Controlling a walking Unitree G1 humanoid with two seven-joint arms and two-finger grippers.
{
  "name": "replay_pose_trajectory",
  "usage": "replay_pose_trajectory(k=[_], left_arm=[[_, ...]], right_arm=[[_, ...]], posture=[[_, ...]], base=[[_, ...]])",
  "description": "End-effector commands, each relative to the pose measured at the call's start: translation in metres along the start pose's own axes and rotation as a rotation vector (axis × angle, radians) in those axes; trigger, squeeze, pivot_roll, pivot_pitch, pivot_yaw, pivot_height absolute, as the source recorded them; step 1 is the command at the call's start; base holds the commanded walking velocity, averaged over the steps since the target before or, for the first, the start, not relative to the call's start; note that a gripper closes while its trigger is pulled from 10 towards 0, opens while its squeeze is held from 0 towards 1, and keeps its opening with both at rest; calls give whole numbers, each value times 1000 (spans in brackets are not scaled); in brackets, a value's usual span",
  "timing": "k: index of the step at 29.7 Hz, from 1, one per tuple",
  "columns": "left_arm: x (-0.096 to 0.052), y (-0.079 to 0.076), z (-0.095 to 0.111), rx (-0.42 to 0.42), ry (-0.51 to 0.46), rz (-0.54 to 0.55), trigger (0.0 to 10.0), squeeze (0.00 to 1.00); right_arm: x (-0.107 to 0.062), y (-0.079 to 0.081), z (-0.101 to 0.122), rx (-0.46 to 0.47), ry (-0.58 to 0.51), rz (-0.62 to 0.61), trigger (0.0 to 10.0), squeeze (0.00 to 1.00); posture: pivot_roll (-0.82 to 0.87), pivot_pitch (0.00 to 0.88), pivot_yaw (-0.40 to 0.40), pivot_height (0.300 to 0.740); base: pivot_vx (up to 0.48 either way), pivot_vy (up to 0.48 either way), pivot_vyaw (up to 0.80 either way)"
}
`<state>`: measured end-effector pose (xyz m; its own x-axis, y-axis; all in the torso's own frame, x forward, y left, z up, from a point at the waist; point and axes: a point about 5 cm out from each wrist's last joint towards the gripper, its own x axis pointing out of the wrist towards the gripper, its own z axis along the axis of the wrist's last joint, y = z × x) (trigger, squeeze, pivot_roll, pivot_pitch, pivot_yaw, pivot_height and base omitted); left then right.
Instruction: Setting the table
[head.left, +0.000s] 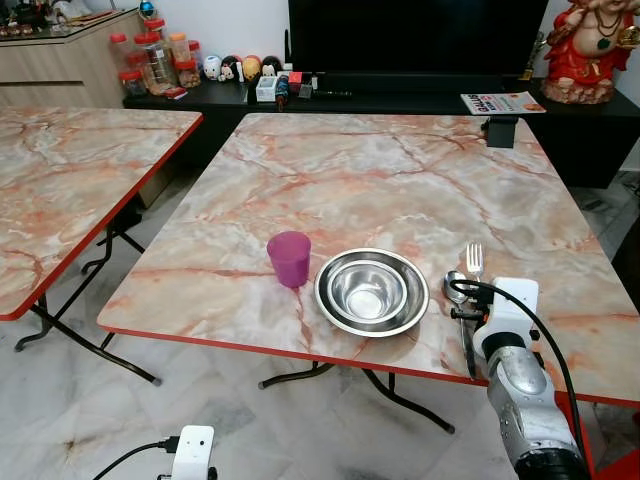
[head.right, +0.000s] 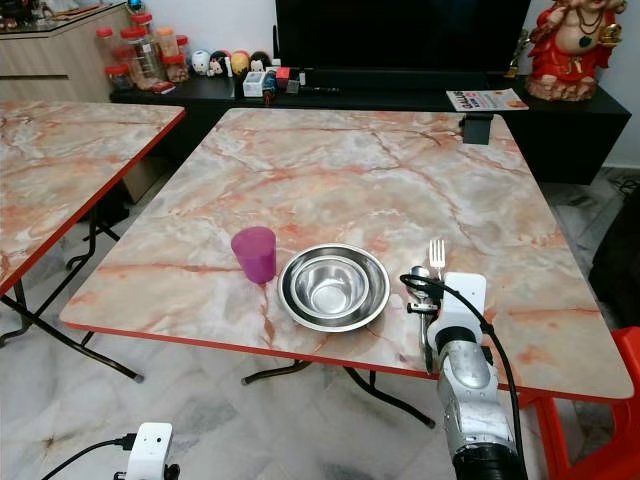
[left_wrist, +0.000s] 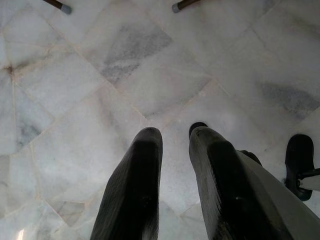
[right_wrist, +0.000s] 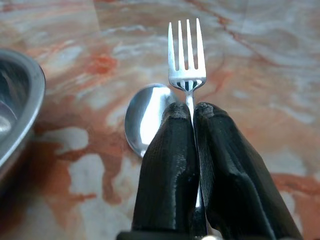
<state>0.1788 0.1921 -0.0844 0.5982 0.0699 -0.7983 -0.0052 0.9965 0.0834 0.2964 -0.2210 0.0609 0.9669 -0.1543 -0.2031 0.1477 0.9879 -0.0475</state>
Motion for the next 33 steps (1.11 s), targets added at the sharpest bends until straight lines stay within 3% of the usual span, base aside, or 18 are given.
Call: replay_pose_trajectory(k=[1,12,33], left_arm=[[0,3,-2,-8,8,6,10000,0],[0,2,-1,-7,10,-1,10000,0],[0,3,1,-7,6,2,10000,0]], right_arm=[[-1,0,3,7,-6,-4,10000,0],[-9,-23,5,-5,-3,-70,10000,0],[-10,-21,-6,-14,61,-33,10000,0]], posture=[[-95,0,40,740],[-104,0,44,740],[-99,0,49,740]], base=[[0,0,0],[0,0,0],[0,0,0]])
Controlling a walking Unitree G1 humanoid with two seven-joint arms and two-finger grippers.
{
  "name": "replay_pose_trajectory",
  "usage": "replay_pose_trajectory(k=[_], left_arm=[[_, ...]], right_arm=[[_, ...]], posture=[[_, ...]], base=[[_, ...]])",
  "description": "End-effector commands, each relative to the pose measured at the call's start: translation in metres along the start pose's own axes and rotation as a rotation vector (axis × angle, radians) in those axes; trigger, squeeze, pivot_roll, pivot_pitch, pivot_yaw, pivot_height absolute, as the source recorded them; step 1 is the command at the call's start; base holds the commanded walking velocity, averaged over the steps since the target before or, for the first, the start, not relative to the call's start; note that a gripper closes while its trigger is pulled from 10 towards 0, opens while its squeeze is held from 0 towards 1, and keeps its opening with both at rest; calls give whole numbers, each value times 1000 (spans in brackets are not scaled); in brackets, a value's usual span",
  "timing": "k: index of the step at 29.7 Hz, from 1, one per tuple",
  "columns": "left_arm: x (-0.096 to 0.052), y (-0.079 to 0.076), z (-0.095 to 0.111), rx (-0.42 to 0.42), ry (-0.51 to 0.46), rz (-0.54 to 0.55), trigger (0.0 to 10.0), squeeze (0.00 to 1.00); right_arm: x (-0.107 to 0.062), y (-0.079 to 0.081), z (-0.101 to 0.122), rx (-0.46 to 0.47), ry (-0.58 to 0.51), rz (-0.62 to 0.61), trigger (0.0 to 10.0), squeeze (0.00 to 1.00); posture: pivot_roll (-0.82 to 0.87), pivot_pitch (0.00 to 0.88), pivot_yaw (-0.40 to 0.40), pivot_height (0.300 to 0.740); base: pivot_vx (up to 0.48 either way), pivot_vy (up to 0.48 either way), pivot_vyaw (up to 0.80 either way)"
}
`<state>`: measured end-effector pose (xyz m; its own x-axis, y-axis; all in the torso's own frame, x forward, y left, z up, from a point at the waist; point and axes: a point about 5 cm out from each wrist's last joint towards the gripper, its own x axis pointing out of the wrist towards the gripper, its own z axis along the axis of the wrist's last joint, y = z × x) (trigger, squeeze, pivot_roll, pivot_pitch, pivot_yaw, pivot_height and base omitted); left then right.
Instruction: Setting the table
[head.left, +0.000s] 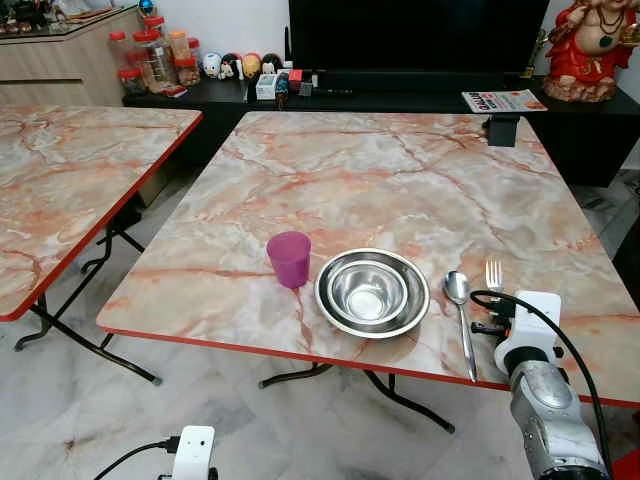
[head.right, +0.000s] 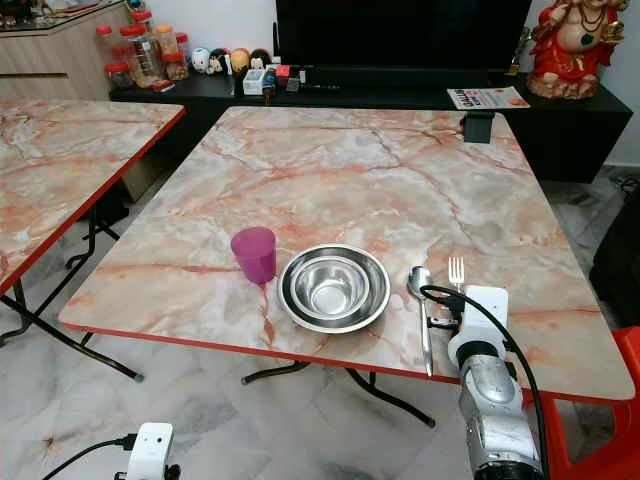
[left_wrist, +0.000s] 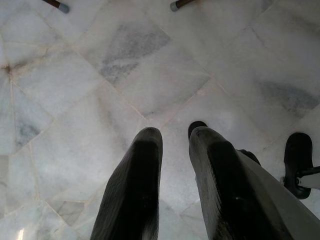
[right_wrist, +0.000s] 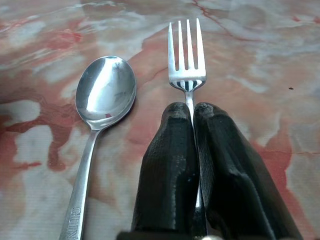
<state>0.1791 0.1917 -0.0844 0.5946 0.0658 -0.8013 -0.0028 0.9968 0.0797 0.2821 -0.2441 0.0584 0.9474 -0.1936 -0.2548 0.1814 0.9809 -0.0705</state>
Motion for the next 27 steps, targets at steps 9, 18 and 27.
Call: replay_pose_trajectory(k=[9,18,27], left_arm=[[0,4,1,-6,3,3,10000,0],[0,4,1,-5,3,-2,10000,0],[0,4,1,-4,2,-2,10000,0]], right_arm=[[-1,5,-5,4,24,1,10000,0],[-1,5,-6,2,35,-16,10000,0],[0,2,-6,2,36,-37,10000,0]], posture=[[-100,0,49,740],[-98,0,52,740],[-98,0,52,740]], base=[[0,0,0],[0,0,0],[0,0,0]])
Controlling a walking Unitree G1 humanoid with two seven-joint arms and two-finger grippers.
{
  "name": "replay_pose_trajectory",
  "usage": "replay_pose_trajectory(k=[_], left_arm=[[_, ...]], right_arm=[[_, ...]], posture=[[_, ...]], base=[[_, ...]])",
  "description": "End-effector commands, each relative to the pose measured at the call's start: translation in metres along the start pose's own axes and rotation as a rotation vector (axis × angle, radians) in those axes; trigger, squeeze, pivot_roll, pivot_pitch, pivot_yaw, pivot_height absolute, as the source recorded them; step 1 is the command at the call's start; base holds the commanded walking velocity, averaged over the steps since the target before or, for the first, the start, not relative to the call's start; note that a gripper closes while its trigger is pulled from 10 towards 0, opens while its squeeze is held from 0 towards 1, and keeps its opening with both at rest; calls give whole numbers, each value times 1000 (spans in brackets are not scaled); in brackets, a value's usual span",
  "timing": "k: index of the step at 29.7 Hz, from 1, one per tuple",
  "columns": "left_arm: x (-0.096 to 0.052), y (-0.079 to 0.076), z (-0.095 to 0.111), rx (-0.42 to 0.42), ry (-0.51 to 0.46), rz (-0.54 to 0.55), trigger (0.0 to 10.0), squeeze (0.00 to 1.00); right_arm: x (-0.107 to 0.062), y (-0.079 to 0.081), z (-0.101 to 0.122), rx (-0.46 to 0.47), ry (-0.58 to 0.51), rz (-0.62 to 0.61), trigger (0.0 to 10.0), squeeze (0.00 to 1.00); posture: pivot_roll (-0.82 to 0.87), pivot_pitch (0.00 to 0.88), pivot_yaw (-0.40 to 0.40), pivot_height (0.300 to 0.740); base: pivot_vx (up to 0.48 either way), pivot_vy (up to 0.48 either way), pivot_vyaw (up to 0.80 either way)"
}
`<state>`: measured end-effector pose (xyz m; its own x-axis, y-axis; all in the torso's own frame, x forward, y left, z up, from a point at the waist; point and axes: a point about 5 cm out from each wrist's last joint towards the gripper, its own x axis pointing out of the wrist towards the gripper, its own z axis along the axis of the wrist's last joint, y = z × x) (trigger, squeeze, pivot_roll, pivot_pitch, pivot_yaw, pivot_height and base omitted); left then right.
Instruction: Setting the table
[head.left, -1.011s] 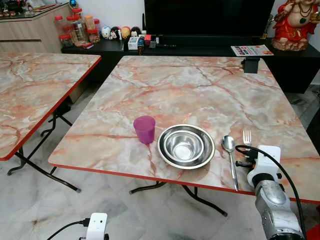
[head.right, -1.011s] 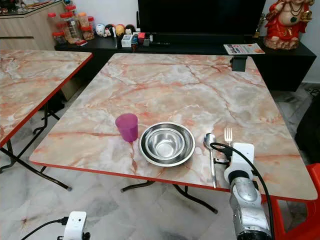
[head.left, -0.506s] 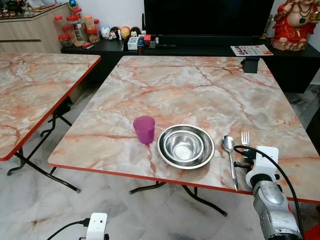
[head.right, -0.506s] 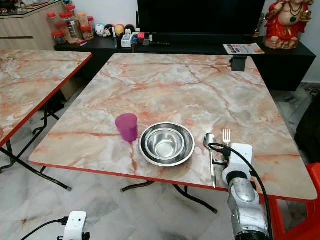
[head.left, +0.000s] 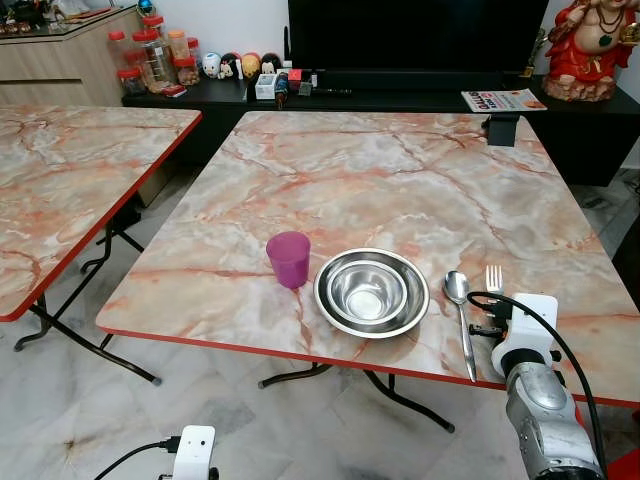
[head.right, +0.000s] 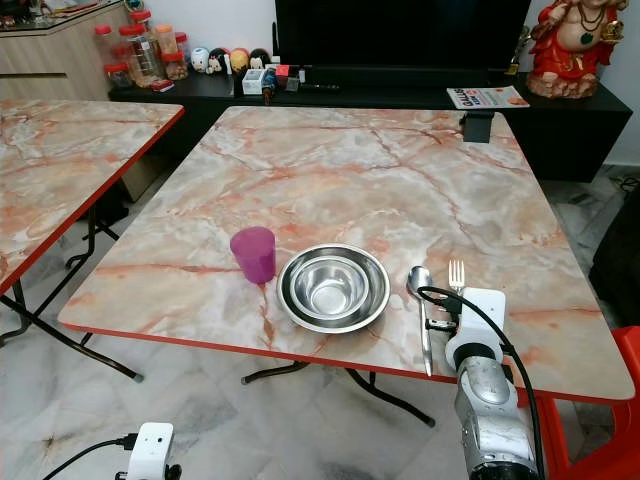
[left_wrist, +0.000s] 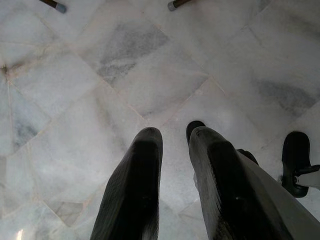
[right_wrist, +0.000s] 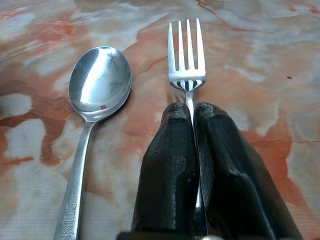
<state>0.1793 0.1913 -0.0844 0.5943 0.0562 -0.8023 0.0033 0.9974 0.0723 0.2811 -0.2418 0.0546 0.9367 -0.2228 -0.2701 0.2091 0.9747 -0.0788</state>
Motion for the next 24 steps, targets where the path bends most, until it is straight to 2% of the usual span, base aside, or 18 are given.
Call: replay_pose_trajectory(k=[1,9,10,11,12,13,14,15,16,17,22,23,24], left_arm=[[0,4,1,-4,2,7,10000,0],[0,4,1,-3,2,6,10000,0],[0,4,2,-3,1,6,10000,0],[0,4,2,-3,1,6,10000,0],[0,4,2,-2,1,7,10000,0],[0,4,2,-2,0,7,10000,0],[0,4,2,-1,0,8,10000,0],[0,5,2,-1,0,8,10000,0],[0,5,2,-1,0,8,10000,0],[0,5,3,-1,-1,8,10000,0],[0,5,3,-2,-1,8,10000,0],[0,5,3,-2,-1,8,10000,0],[0,4,3,-3,-1,8,10000,0]], right_arm=[[0,-1,-2,2,18,-10,10000,0],[1,1,0,7,10,-7,10000,0],[2,2,0,9,8,-5,10000,75],[2,2,0,9,8,-4,10000,75],[2,2,0,11,6,-2,10000,369],[2,2,0,10,5,-2,10000,376],[2,2,1,10,4,-2,10000,361],[2,2,1,9,4,-3,10000,286],[2,2,1,9,4,-4,10000,67],[2,2,1,8,5,-5,10000,0],[2,3,1,7,5,-5,10000,0],[2,3,1,9,5,-3,10000,1000],[2,3,1,11,4,-1,10000,1000]], posture=[[-98,0,51,740],[-96,0,51,740],[-95,0,51,740],[-95,0,51,740],[-95,0,52,740],[-96,0,52,740],[-96,0,52,740],[-95,0,52,740],[-95,0,53,740],[-95,0,53,740],[-95,0,53,740],[-95,0,52,740],[-95,0,52,740]], base=[[0,0,0],[0,0,0],[0,0,0],[0,0,0],[0,0,0],[0,0,0],[0,0,0],[0,0,0],[0,0,0],[0,0,0],[0,0,0],[0,0,0],[0,0,0]])
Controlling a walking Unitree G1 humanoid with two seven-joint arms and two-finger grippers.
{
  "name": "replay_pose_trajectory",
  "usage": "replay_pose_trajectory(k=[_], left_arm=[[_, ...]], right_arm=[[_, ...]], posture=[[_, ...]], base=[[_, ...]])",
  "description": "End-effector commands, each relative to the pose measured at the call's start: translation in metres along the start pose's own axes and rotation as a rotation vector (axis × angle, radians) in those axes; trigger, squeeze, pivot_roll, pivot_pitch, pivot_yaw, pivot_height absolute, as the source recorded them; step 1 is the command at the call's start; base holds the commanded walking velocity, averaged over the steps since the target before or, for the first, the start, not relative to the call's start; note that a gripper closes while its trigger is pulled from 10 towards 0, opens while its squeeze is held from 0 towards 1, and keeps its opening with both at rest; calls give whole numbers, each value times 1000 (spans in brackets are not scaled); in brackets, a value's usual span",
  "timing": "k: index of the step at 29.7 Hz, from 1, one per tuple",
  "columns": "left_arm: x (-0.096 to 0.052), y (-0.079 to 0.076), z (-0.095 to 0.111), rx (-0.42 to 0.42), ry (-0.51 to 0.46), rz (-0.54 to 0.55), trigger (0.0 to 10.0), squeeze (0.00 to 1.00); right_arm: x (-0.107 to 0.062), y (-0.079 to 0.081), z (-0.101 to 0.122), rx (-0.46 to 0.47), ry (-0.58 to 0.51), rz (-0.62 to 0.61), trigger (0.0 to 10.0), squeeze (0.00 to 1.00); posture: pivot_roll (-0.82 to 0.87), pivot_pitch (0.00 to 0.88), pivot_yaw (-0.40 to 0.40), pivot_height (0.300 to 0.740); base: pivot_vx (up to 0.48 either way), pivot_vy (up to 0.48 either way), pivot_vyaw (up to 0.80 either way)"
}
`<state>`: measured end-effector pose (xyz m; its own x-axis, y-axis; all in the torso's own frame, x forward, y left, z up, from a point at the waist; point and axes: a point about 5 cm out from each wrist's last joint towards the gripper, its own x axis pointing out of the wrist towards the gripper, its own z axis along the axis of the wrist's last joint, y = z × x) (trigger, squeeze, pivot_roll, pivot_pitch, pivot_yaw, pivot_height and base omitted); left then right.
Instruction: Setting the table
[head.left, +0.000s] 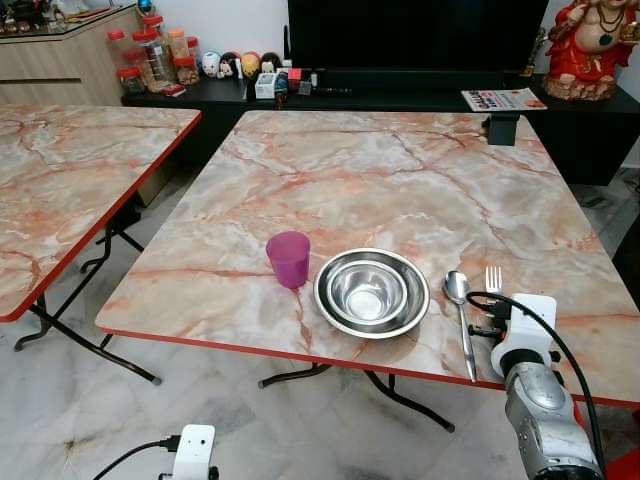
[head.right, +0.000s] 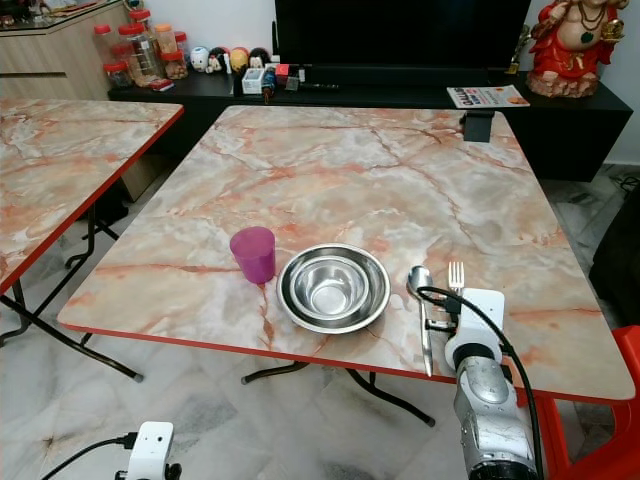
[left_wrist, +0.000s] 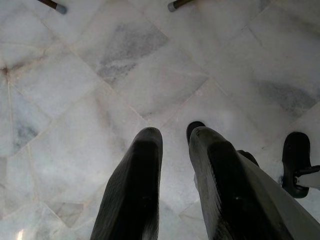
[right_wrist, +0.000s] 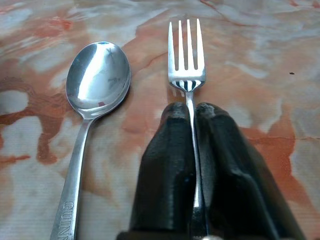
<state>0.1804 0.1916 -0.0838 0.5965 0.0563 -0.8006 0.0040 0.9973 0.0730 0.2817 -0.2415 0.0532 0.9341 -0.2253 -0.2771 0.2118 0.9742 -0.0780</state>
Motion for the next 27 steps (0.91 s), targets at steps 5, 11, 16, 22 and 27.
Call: replay_pose_trajectory(k=[5,11,16,22,27], left_arm=[[0,4,2,-4,2,8,10000,0],[0,4,2,-6,0,8,10000,0],[0,4,3,-6,-1,8,10000,0],[1,4,4,-5,-2,8,10000,0],[1,4,5,-4,-4,8,10000,0]], right_arm=[[2,2,2,4,0,-3,10000,0],[2,3,2,3,1,-1,10000,0],[2,4,2,13,-2,5,10000,1000],[3,5,2,3,2,0,10000,0],[3,5,2,14,-2,3,10000,890]], posture=[[-95,0,51,740],[-96,0,51,740],[-96,0,52,740],[-95,0,53,740],[-96,0,54,740]], base=[[0,0,0],[0,0,0],[0,0,0],[0,0,0],[0,0,0]])
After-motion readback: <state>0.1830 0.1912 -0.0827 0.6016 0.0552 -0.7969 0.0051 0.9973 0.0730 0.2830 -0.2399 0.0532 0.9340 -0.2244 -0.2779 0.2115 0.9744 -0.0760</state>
